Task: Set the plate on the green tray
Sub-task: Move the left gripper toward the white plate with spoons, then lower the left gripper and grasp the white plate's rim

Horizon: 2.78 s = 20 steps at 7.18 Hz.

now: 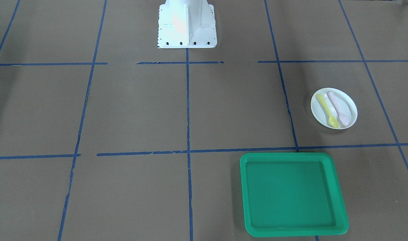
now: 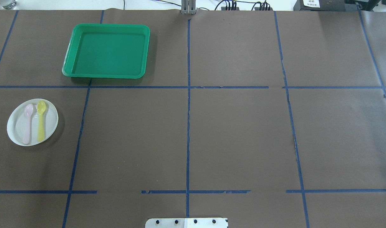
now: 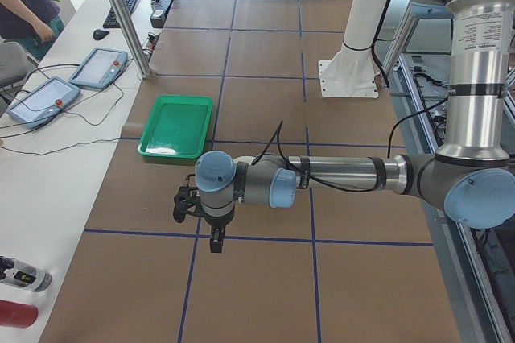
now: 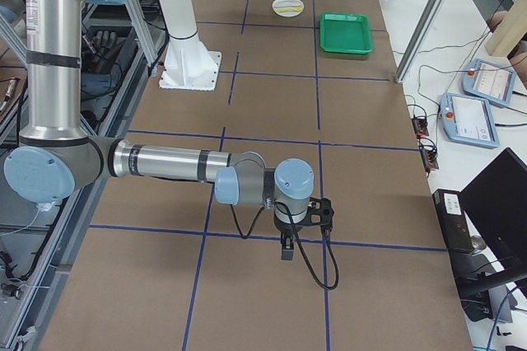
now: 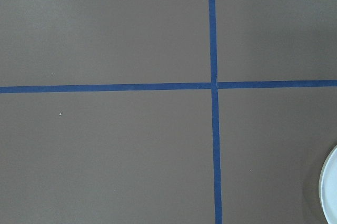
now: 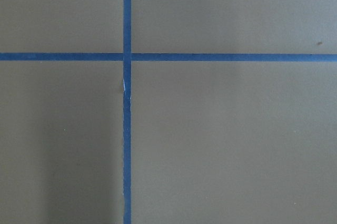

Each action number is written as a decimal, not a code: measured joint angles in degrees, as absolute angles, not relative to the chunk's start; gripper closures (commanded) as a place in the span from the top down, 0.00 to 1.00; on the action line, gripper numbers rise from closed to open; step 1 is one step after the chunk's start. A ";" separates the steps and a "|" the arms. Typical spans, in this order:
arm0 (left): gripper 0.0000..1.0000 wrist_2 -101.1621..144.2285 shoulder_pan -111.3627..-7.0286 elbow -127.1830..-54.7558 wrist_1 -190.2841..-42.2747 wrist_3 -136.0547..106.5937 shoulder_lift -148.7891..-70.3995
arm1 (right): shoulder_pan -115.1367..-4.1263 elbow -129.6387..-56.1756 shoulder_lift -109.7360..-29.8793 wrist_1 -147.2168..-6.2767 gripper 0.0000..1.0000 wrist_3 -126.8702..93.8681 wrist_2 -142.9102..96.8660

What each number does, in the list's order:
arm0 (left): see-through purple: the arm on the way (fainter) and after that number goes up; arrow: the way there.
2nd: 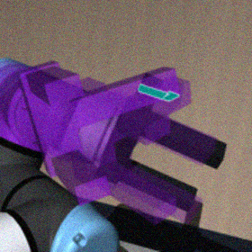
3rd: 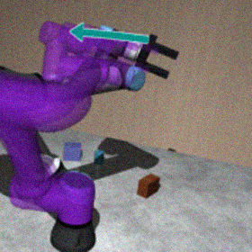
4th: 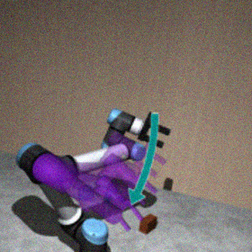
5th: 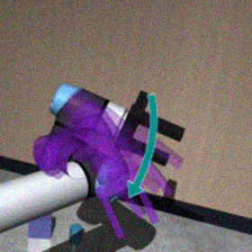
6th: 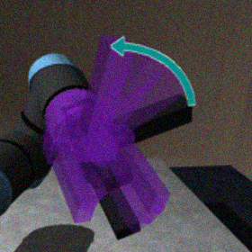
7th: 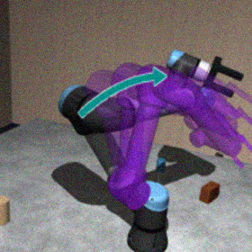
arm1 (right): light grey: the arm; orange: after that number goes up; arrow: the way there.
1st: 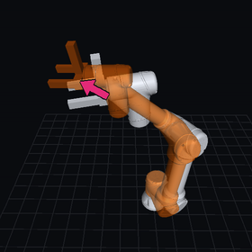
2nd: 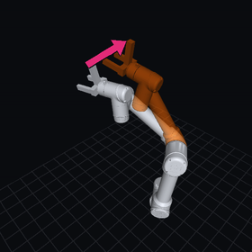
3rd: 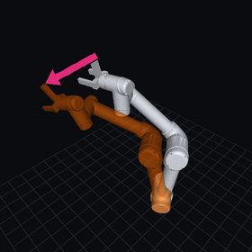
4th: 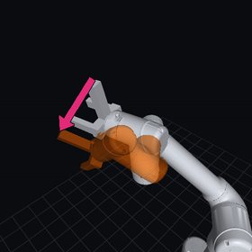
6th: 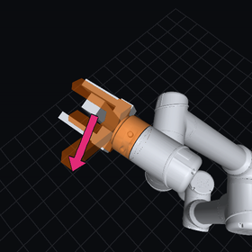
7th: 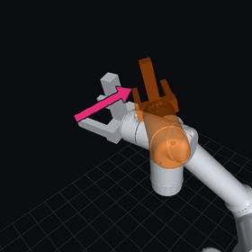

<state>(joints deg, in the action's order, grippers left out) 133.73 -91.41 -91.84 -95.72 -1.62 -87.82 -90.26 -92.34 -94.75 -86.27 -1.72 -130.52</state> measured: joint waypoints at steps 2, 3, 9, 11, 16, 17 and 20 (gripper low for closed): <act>1.00 133.85 -91.41 -92.28 -95.77 -1.55 -87.60 | -90.27 -92.37 -94.75 -86.27 1.00 -1.70 -130.52; 1.00 133.98 -91.40 -92.94 -95.77 -1.63 -87.66 | -90.27 -92.37 -94.75 -86.27 1.00 -1.68 -130.52; 1.00 133.85 -83.72 -93.29 -105.11 -15.62 -89.38 | -90.26 -92.31 -94.75 -86.26 1.00 -1.67 -130.52; 1.00 133.80 -77.96 -90.85 -114.11 -24.74 -89.08 | -90.26 -92.32 -94.74 -86.28 1.00 -1.67 -130.52; 1.00 128.75 -65.08 -82.85 -132.89 -44.12 -88.95 | -90.26 -92.32 -94.75 -86.26 1.00 -1.67 -130.52; 1.00 128.07 -63.55 -82.51 -134.19 -46.00 -88.86 | -90.26 -92.32 -94.75 -86.26 1.00 -1.67 -130.52; 1.00 126.56 -60.40 -82.13 -141.61 -50.52 -85.88 | -90.26 -92.32 -94.75 -86.28 1.00 -1.67 -130.52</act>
